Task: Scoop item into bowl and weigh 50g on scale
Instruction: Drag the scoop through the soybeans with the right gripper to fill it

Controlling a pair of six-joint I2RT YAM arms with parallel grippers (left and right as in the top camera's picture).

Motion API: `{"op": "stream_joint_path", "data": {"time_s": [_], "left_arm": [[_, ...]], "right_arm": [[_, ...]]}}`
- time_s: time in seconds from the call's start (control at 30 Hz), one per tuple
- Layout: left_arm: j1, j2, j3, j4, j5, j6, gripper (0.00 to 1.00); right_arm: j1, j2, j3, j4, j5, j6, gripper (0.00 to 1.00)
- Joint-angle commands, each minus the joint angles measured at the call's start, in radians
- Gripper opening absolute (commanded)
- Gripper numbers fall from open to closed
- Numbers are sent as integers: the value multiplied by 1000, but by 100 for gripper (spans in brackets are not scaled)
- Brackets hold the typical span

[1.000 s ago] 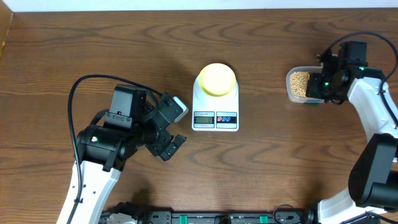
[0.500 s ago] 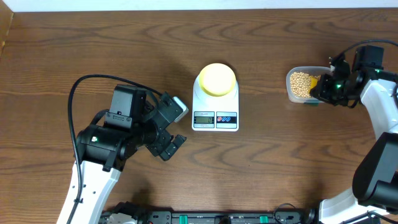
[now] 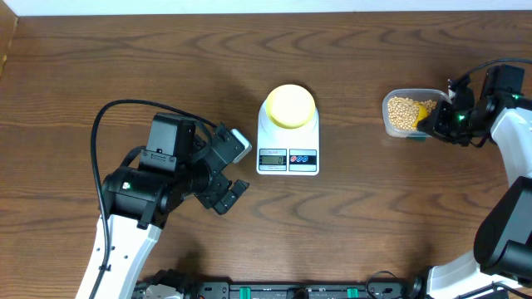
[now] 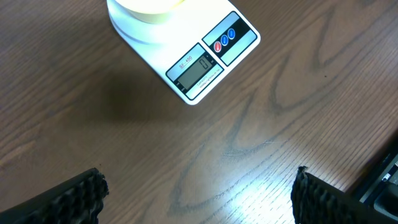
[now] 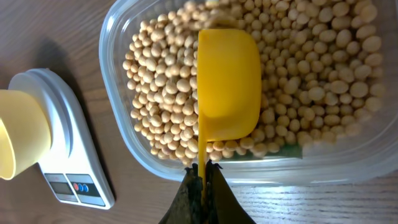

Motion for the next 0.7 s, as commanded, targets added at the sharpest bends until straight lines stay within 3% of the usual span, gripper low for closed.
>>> {"op": "stream_joint_path", "data": {"time_s": [0.0, 0.67], "left_arm": [[4, -3, 9, -2, 12, 10, 97], [4, -3, 9, -2, 12, 10, 97]], "right_arm": [[-11, 7, -8, -11, -36, 10, 1], [-29, 89, -36, 49, -149, 25, 1]]}}
